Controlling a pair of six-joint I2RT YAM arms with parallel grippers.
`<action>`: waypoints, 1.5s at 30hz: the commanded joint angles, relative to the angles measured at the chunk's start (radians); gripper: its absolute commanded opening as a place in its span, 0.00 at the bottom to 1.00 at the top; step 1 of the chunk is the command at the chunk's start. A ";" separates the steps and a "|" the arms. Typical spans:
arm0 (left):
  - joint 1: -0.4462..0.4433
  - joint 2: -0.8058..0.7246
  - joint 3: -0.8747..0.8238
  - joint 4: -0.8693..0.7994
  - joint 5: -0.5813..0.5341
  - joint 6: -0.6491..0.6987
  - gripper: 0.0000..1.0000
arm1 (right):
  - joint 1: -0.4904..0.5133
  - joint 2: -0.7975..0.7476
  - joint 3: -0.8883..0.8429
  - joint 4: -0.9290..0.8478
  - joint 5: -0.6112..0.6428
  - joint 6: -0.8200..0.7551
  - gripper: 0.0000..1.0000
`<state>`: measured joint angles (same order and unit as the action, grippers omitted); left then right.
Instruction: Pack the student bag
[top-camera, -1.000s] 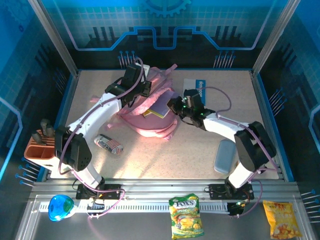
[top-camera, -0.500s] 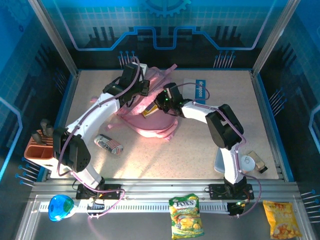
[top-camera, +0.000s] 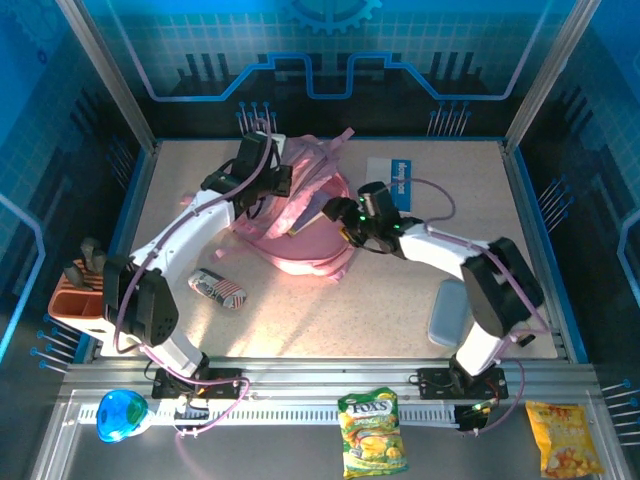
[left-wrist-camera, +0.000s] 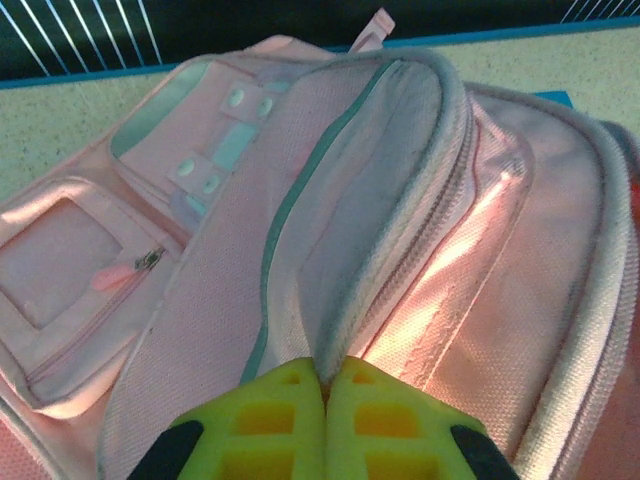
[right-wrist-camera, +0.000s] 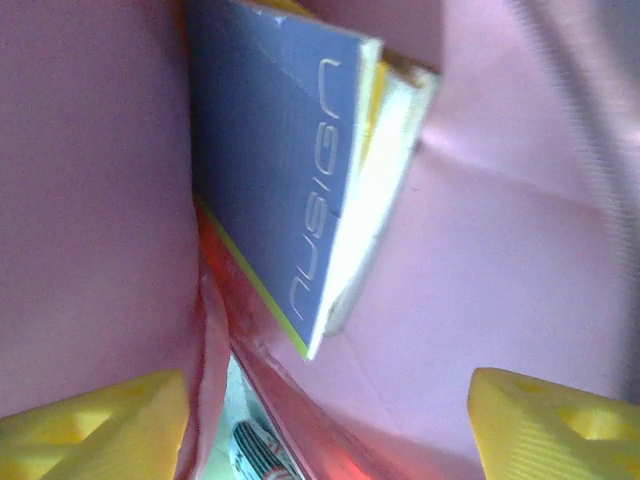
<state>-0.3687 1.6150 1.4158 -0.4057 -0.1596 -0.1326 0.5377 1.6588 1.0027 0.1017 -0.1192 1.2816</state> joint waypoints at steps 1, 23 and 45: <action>0.028 -0.068 -0.063 0.045 0.024 0.009 0.00 | -0.045 -0.113 -0.068 -0.123 0.082 -0.113 0.79; 0.027 -0.251 -0.400 0.180 0.271 -0.246 0.94 | -0.327 0.498 0.727 -0.593 -0.024 -0.471 0.81; 0.027 -0.202 -0.333 0.135 0.310 -0.237 0.99 | -0.343 0.673 0.807 -0.749 0.035 -0.387 0.82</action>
<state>-0.3492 1.3918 1.0431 -0.2527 0.1291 -0.3653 0.2081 2.3119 1.8458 -0.5446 -0.1085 0.8791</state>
